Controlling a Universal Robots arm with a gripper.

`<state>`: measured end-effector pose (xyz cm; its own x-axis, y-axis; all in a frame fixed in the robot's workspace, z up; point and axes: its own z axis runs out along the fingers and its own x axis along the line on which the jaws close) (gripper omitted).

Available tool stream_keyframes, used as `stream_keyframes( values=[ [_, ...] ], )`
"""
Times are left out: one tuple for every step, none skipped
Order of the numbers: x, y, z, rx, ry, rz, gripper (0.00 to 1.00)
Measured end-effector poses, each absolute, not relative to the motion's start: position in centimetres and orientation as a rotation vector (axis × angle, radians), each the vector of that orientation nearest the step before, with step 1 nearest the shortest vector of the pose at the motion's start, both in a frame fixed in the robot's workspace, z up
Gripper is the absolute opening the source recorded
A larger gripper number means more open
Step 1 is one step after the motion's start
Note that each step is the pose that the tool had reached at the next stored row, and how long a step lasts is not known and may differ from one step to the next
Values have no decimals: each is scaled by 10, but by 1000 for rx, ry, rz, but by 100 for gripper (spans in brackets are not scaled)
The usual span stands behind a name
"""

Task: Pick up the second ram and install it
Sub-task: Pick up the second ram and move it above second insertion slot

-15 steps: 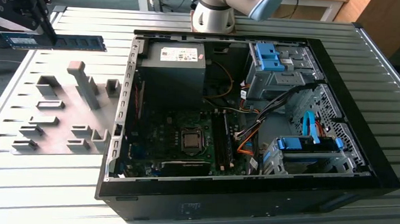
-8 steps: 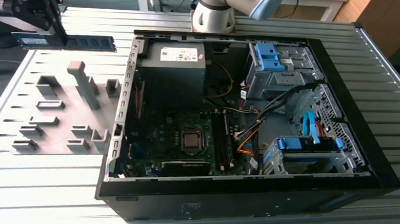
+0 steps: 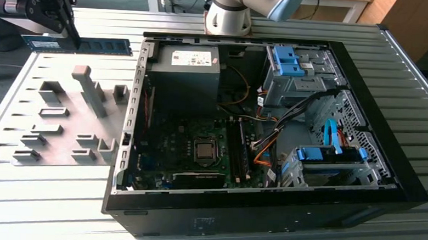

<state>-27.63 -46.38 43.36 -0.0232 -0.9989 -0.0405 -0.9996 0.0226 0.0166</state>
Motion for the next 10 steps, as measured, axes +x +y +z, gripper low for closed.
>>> stream_keyframes(
  values=[
    [-276,-464,434,-2183,2234,63,14],
    [-276,-464,434,-2183,2234,63,14],
    [-276,-464,434,-2183,2234,63,14],
    [-276,-464,434,-2183,2234,63,14],
    [-276,-464,434,-2183,2234,63,14],
    [-276,-464,434,-2183,2234,63,14],
    [-275,-464,434,-2183,2234,63,14],
    [-275,-464,434,-2184,2234,63,14],
    [-274,-464,434,-2183,2234,63,14],
    [-272,-464,434,-2183,2234,63,14]
  ],
)
